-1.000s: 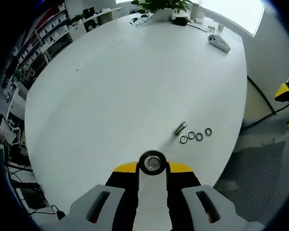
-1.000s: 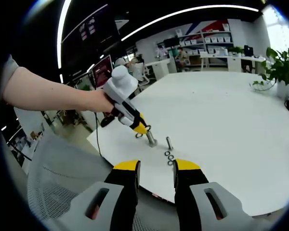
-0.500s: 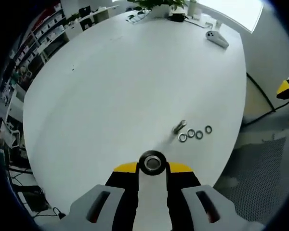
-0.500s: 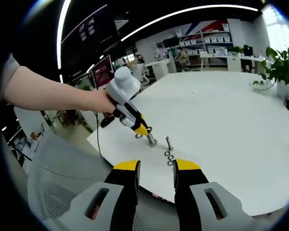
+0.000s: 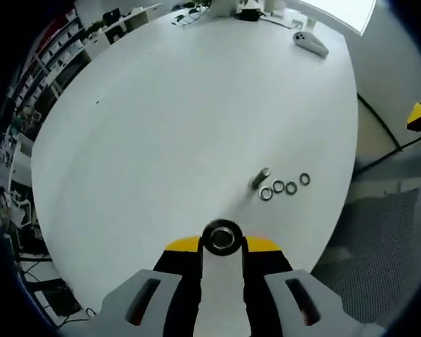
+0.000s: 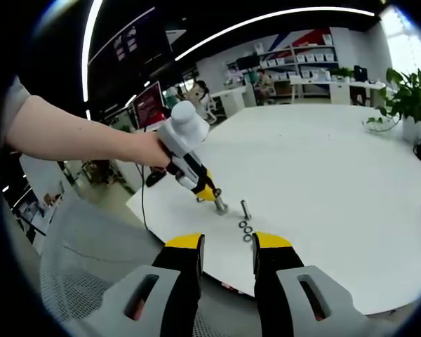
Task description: Place the washer onto the threaded stud by aligning its center hole with the stud, sliding it down to the base, and recovering from edge contact or off-axis alignment until the washer reaches the visible bottom stop.
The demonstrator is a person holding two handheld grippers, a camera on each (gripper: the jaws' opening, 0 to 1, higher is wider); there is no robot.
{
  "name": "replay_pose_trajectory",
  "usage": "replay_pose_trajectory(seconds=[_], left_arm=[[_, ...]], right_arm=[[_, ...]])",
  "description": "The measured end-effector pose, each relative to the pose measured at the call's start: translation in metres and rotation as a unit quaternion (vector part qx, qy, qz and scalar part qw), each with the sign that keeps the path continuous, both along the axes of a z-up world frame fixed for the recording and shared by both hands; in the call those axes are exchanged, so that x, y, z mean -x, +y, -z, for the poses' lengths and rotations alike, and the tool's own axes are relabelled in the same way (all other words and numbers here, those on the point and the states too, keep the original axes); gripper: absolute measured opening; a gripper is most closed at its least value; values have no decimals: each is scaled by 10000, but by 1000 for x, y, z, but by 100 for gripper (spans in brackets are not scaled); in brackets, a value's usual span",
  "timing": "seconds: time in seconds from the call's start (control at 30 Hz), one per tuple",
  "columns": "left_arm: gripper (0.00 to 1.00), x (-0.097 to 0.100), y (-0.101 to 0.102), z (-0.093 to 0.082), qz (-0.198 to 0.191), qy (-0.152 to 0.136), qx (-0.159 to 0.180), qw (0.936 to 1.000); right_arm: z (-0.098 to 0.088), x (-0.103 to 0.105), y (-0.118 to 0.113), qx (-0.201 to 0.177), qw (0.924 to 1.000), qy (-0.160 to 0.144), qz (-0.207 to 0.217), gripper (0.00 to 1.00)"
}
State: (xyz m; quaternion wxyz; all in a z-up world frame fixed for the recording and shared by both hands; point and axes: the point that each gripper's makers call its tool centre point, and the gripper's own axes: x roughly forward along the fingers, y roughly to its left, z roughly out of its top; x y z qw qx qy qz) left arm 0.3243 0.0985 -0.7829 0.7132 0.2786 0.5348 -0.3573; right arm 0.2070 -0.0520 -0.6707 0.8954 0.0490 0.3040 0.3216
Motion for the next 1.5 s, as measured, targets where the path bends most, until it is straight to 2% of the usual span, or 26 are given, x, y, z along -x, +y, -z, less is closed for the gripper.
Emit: replay_pose_trajectory(seconds=[0.73,1.13,1.27,1.5], left_arm=[[19,1,-1,44,127,239,-284,9992],[19,1,4,44,75,306,-319,9990],[20,-1,2,44,157,165,-288,9993],[22,-1,4,43,-15,94,-131,9999]], right_arm=[[2,1,0,72,10000,27,-13,30],[3,0,0,64,10000,47,-7,30],[3,1,0,66,10000,50,-6,30],[3,0,-1,85,10000,44,13,30]])
